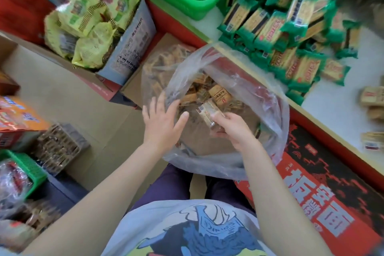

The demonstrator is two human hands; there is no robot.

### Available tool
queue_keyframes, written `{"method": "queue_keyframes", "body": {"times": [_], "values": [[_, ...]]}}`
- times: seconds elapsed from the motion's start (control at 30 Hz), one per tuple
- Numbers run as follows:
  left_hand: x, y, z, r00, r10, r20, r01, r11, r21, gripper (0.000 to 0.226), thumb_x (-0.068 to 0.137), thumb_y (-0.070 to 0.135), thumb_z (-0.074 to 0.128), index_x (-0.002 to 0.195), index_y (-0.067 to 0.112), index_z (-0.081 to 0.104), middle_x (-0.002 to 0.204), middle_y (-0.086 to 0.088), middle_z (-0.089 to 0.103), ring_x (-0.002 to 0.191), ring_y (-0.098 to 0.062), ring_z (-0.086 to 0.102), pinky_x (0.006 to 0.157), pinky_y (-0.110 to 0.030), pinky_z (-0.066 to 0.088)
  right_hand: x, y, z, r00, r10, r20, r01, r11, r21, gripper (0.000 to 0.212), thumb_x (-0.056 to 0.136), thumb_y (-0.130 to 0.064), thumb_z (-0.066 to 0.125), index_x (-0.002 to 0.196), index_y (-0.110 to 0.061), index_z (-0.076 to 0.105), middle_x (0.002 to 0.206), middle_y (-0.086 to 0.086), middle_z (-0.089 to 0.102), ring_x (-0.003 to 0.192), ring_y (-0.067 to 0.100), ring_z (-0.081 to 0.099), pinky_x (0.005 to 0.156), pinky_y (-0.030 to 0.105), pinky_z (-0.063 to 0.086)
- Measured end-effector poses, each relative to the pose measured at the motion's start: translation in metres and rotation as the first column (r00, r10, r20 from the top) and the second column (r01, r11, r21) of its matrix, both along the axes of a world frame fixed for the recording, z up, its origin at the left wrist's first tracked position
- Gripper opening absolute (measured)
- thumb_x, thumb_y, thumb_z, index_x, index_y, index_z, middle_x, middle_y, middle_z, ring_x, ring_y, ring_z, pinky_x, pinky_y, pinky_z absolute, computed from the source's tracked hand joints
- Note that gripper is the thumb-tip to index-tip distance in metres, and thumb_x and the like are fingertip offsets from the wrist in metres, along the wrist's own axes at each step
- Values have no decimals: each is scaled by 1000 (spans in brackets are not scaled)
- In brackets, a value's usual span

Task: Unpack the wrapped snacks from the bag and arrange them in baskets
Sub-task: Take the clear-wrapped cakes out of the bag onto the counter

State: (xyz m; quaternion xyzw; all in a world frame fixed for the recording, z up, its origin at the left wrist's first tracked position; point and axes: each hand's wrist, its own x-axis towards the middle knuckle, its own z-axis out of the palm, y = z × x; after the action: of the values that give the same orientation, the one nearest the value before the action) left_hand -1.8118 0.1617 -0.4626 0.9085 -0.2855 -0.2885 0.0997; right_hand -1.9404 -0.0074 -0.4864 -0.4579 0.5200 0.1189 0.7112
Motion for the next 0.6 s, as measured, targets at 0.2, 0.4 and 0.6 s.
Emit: {"method": "queue_keyframes", "body": {"times": [0.2, 0.4, 0.6], "values": [[-56, -107, 55, 958, -77, -278, -1, 962, -272, 38, 106, 42, 38, 127, 20, 61, 121, 4, 65, 113, -15, 57, 93, -37, 45, -90, -67, 74, 945, -209, 251, 257, 950, -179, 14, 87, -13, 74, 101, -10, 72, 89, 3, 75, 80, 16, 71, 74, 27, 56], [-174, -233, 47, 902, -406, -145, 329, 865, -379, 34, 103, 37, 47, 116, 14, 68, 115, -5, 66, 115, -25, 56, 94, -40, 43, -236, -141, 116, 781, -479, 401, 563, 817, -120, 27, 85, -14, 76, 109, -15, 65, 105, 3, 72, 99, 19, 67, 88, 32, 52], [-295, -309, 29, 749, -660, -63, 632, 739, -234, 61, 102, 47, 46, 158, 31, 27, 168, -3, 5, 154, -31, 4, 121, -44, 14, -371, -203, 102, 763, -635, 122, 607, 638, -474, 48, 78, -38, 84, 113, -17, 58, 105, -2, 70, 91, 12, 68, 68, 23, 50]]}}
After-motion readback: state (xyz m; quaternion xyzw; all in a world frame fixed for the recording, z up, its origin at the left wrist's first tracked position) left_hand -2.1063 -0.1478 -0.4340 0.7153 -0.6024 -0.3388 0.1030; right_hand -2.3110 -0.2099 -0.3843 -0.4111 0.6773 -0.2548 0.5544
